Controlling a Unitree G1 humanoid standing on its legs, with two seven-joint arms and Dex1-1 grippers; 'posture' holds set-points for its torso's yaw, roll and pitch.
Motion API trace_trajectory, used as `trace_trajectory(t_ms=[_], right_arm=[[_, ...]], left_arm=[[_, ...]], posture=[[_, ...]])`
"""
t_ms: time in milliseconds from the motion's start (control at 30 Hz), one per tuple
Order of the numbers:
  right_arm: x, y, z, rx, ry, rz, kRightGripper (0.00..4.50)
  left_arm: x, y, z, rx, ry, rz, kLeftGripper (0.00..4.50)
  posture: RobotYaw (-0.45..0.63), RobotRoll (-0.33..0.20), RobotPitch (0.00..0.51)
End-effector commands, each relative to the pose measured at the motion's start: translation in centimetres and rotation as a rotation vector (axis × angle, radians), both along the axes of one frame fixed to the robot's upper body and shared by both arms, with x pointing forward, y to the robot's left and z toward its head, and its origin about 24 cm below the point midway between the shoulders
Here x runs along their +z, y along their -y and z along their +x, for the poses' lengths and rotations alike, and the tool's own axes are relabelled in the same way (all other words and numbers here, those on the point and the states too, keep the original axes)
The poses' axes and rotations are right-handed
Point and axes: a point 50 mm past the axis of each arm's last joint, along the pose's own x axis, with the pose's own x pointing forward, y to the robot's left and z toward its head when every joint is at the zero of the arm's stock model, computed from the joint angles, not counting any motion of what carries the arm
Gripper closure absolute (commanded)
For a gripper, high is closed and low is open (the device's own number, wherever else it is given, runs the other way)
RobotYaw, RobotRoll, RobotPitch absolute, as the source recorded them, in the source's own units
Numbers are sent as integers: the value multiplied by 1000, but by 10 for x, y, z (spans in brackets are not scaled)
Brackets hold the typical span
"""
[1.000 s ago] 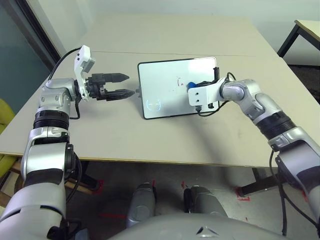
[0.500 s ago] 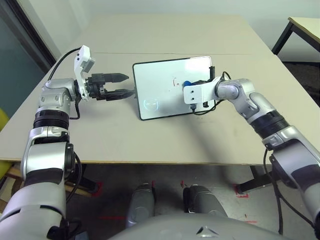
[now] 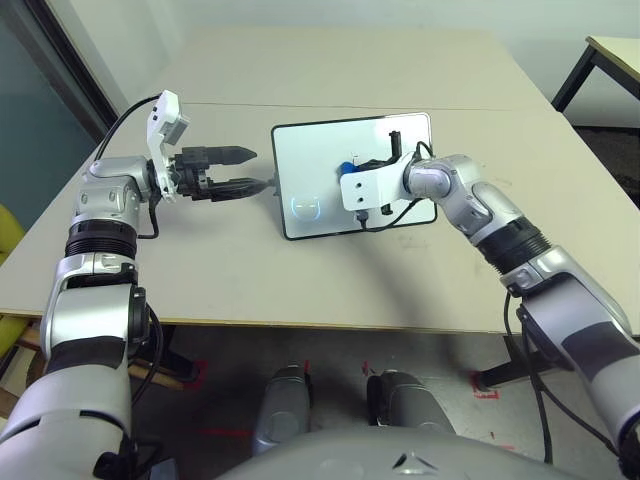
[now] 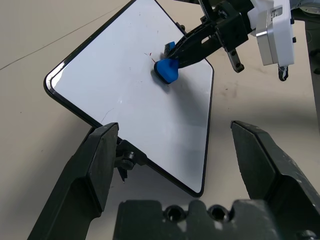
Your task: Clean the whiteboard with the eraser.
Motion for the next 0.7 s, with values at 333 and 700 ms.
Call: trace_trajectory(t_ms=[333,700], right_arm=[[6,47,16,-130,30,-64,4499],[12,56,21,-157,53,-61,4499]], left_arm=[[0,2,1,-5,1,15,0],[0,1,1,-5,0,16,0]], posture=[[152,0,25],[144,0,29]])
